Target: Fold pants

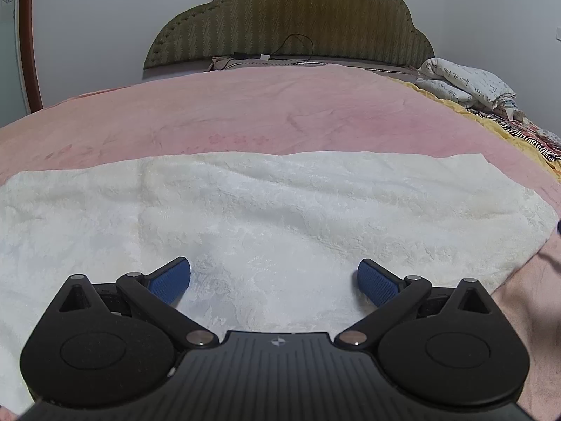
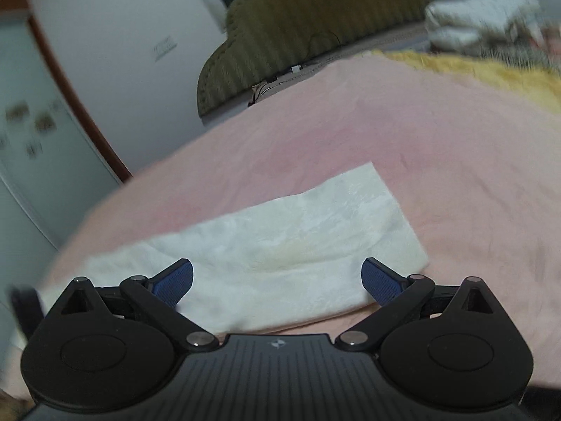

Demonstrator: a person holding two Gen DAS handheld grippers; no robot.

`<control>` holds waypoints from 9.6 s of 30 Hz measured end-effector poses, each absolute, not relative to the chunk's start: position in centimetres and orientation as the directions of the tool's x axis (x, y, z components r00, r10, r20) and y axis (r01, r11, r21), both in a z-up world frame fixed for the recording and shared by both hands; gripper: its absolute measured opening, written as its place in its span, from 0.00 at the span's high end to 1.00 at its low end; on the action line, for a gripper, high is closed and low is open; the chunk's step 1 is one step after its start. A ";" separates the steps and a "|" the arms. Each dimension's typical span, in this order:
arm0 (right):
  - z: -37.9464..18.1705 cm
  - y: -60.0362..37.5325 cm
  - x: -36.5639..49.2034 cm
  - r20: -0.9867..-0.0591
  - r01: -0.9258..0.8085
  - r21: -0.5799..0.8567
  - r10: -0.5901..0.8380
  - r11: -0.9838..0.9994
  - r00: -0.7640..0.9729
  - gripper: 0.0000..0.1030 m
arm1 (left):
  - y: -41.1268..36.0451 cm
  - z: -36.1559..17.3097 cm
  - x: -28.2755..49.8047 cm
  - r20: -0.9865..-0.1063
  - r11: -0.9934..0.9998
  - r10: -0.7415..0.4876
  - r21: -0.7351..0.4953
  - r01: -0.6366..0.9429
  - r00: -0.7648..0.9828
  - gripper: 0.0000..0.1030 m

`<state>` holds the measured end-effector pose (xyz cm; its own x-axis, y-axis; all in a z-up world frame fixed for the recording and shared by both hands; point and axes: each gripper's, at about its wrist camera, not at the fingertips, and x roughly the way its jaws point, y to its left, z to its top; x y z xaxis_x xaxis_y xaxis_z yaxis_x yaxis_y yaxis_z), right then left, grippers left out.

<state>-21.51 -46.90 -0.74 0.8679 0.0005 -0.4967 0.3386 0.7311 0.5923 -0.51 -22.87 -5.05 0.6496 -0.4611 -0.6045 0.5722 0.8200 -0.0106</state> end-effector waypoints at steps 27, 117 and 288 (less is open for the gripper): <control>-6.5 -48.7 -16.7 -0.419 0.468 0.613 -0.239 0.636 0.876 0.09 | -23.2 -4.8 -0.5 -0.605 0.824 -0.462 -0.021 0.567 0.649 0.00; -1.5 -15.1 3.2 -0.554 -0.368 0.108 0.363 0.924 0.749 0.42 | -4.2 6.4 10.6 -0.579 0.942 -0.280 -0.014 0.334 0.766 0.01; -2.5 -0.4 15.2 -0.616 -0.511 0.007 0.406 0.860 0.675 0.87 | 23.0 -2.1 8.6 -0.506 0.729 -0.302 -0.669 -0.146 0.808 0.86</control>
<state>15.18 -0.36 -2.53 0.6748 0.4063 -0.6161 -0.5109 0.8596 0.0073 8.59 22.99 -2.13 0.8081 -0.3022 -0.5056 -0.1456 0.7293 -0.6686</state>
